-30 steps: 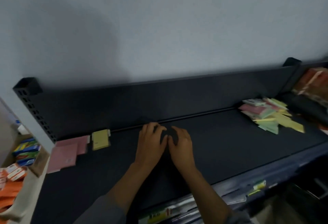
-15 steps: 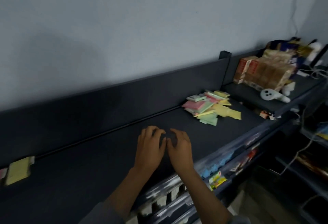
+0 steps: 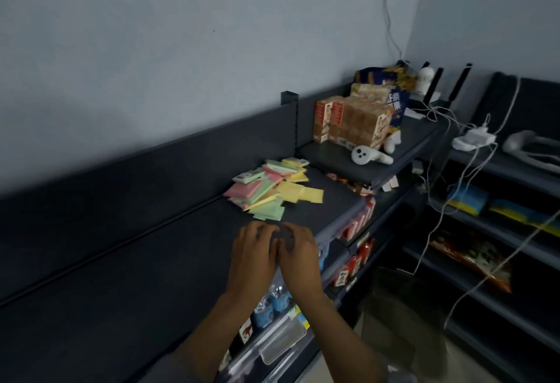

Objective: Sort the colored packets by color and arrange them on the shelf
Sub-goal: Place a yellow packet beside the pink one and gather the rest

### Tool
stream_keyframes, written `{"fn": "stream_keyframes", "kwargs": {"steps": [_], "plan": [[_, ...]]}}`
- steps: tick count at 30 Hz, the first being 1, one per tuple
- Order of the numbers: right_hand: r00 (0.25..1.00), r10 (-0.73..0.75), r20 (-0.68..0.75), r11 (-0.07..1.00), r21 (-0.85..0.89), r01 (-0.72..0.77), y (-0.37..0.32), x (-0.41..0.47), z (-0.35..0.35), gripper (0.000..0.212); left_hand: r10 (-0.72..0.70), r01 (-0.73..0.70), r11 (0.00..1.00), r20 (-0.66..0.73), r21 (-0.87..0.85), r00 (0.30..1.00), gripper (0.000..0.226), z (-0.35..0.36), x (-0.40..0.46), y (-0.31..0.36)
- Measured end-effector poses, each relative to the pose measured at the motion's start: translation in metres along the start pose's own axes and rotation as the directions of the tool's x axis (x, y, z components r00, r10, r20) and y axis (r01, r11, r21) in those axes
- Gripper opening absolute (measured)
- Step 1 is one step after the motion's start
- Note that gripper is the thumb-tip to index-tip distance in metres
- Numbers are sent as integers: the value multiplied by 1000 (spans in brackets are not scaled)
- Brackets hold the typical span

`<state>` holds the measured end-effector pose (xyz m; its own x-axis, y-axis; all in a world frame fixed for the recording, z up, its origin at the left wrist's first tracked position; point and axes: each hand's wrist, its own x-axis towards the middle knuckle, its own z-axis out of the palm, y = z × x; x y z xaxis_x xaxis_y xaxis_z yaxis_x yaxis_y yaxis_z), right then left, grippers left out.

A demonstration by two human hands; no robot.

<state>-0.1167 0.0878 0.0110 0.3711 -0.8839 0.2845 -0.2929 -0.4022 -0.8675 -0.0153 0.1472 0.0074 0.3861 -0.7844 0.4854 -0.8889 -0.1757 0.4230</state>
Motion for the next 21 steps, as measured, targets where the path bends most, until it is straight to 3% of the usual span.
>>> {"fn": "stream_keyframes", "kwargs": {"steps": [11, 21], "plan": [[993, 97, -60, 995, -21, -99, 39, 34, -19, 38, 63, -62, 998, 66, -18, 996, 29, 46, 39, 13], [985, 157, -75, 980, -110, -165, 47, 140, -18, 33, 32, -29, 999, 88, -39, 996, 33, 85, 150, 5]]}}
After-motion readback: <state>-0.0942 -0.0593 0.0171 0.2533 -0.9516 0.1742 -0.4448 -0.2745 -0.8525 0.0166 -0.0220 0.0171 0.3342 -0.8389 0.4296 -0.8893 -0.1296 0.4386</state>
